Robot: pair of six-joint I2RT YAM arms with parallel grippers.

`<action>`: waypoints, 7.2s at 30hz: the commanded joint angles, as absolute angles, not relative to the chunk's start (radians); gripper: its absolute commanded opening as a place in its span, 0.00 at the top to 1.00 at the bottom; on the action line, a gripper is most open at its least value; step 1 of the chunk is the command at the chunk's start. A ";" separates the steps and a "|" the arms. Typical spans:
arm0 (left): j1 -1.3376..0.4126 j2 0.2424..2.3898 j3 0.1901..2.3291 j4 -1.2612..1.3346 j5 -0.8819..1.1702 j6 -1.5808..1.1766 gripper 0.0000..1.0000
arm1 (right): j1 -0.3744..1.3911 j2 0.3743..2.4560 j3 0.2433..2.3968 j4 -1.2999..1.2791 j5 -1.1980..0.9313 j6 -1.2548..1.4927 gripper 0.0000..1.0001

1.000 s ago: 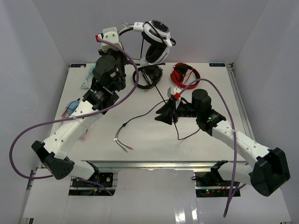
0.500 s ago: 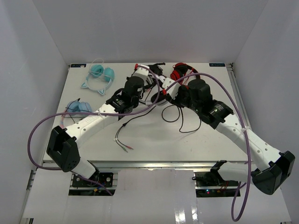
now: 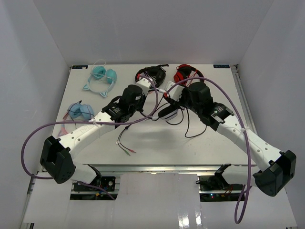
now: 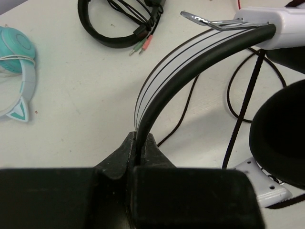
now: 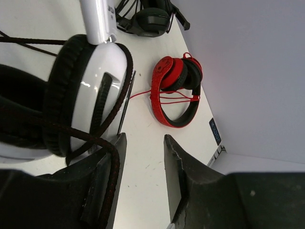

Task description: Wrap the headphones

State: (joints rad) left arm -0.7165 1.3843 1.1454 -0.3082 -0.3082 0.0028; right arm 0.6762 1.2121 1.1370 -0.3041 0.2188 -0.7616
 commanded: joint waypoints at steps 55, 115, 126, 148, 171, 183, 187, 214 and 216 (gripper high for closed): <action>-0.728 1.327 1.624 0.023 -0.489 -0.670 1.00 | 0.443 1.517 0.674 1.178 -1.201 0.667 0.45; -0.689 1.233 1.430 0.329 -0.104 -0.612 1.00 | 0.422 1.438 0.774 0.803 -1.280 0.396 0.56; -0.607 1.437 1.681 0.203 -0.816 -0.134 1.00 | 0.467 1.234 0.658 0.511 -1.153 0.169 0.86; -0.614 1.124 0.909 0.060 -0.113 0.212 1.00 | 0.557 1.105 1.065 -0.111 -0.121 -0.660 0.91; -0.614 1.157 1.193 0.439 0.269 -0.549 1.00 | 0.382 1.322 0.714 0.670 -1.120 0.226 0.69; -0.618 1.344 1.498 0.424 0.034 -0.622 1.00 | 0.422 1.401 0.688 1.033 -1.108 0.489 0.47; -0.618 1.348 1.526 0.380 0.031 -0.595 1.00 | 0.425 1.419 0.701 1.034 -1.111 0.451 0.42; -0.618 1.326 1.598 0.318 -0.170 -0.522 1.00 | 0.585 1.640 0.714 1.203 -1.029 0.352 0.86; -0.618 1.318 1.589 0.318 -0.221 -0.511 1.00 | 0.594 1.608 0.702 1.190 -1.036 0.342 0.92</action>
State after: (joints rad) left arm -0.6174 1.3782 1.5410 0.2742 -0.0680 -0.5186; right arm 0.5747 1.6694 0.7209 1.0619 -0.9994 0.3161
